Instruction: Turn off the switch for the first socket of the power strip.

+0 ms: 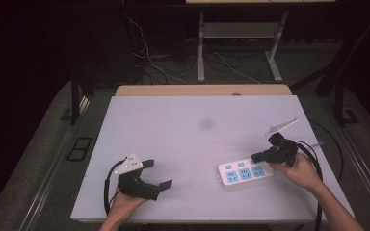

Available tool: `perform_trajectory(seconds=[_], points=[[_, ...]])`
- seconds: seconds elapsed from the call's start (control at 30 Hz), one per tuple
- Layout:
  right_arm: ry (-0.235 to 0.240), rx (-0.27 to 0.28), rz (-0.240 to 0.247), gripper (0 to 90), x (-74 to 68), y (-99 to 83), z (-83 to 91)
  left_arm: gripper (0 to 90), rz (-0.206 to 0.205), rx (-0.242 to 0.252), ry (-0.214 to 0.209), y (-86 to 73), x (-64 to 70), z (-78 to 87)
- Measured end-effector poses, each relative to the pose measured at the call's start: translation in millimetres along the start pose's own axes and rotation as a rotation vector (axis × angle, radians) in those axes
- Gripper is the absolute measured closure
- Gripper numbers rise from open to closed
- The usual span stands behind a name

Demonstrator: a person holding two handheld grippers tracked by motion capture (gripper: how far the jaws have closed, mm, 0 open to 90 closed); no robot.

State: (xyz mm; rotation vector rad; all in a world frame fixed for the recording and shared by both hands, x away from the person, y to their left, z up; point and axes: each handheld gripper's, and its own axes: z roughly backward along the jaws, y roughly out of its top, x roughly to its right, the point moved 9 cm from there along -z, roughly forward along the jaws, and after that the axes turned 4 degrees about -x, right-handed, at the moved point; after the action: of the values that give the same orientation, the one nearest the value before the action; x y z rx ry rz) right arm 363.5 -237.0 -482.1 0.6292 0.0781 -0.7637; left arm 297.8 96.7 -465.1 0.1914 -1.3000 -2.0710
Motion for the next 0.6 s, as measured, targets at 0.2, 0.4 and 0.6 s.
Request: perform_trajectory(seconds=[0.2,0.4,0.6], points=[[0.002,0.0,-0.006,89.7,1.3,-1.3,-2.5,0.0,0.001,0.001,0.001,0.1,-0.6,-0.3],[0.003,0.002,-0.006,89.7,1.4,-1.6,-2.6,0.0,0.0,-0.002,0.0,-0.2,0.0,-0.6],[0.001,0.009,-0.006,89.7,1.6,-1.9,-2.8,0.0,-0.001,-0.005,-0.001,-0.6,0.5,-1.1]])
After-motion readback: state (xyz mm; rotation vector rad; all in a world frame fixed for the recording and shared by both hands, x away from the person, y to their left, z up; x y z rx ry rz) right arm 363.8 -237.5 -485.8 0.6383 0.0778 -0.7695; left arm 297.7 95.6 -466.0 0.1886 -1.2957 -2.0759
